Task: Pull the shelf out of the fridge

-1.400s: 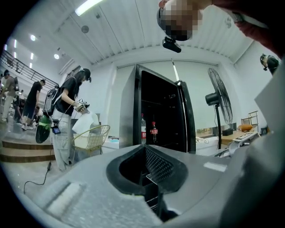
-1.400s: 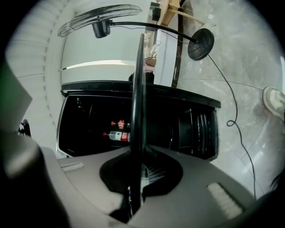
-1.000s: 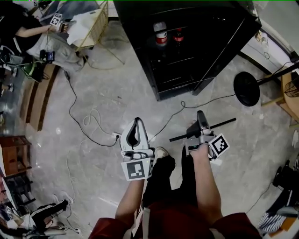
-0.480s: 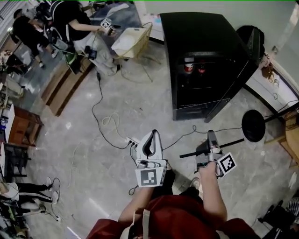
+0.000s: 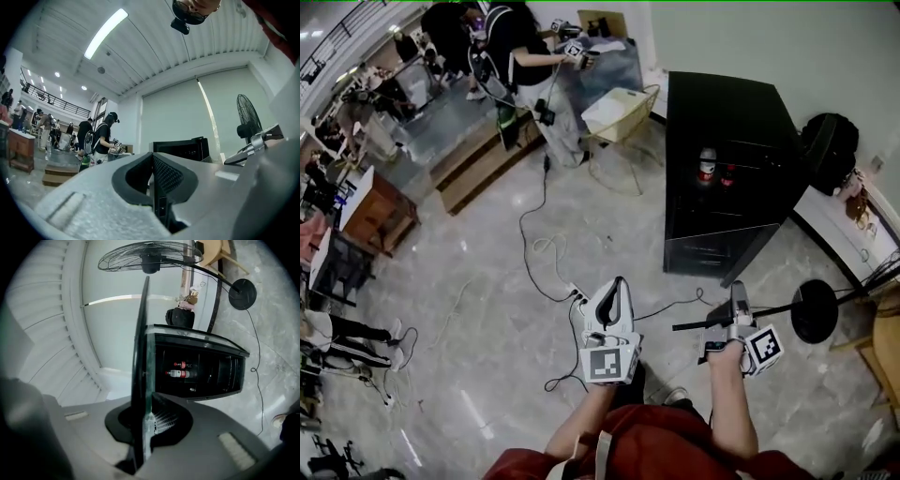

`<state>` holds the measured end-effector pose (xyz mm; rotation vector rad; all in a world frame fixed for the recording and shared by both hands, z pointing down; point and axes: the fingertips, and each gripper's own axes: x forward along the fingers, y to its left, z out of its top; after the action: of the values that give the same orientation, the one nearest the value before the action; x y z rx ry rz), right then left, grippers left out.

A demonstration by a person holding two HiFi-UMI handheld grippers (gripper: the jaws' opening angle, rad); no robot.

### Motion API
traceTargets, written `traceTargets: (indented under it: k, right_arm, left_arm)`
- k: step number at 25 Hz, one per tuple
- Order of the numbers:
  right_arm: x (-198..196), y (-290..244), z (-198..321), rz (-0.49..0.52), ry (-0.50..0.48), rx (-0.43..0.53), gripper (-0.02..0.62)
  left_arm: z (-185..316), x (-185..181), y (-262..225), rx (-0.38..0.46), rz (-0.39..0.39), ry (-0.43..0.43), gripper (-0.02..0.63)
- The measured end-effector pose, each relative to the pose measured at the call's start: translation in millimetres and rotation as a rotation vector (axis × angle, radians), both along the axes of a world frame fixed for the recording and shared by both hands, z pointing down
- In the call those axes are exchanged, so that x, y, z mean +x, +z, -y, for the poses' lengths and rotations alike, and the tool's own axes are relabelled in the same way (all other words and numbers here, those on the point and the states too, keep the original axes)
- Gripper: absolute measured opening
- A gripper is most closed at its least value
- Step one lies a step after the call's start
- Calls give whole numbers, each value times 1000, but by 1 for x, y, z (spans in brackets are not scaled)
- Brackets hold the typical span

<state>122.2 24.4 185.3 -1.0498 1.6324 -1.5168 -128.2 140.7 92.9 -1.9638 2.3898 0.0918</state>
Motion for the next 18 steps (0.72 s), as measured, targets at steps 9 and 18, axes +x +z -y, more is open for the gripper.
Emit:
traceTargets:
  k: [9,18]
  right_arm:
    - [32,-52,-12,75,-44,66,8]
    - [53,-94,-29,124,-56,127,8]
  left_arm:
    - [-35,42,-41,68,44,-50,0]
    - [-54,63,-69,94,153,-70,0]
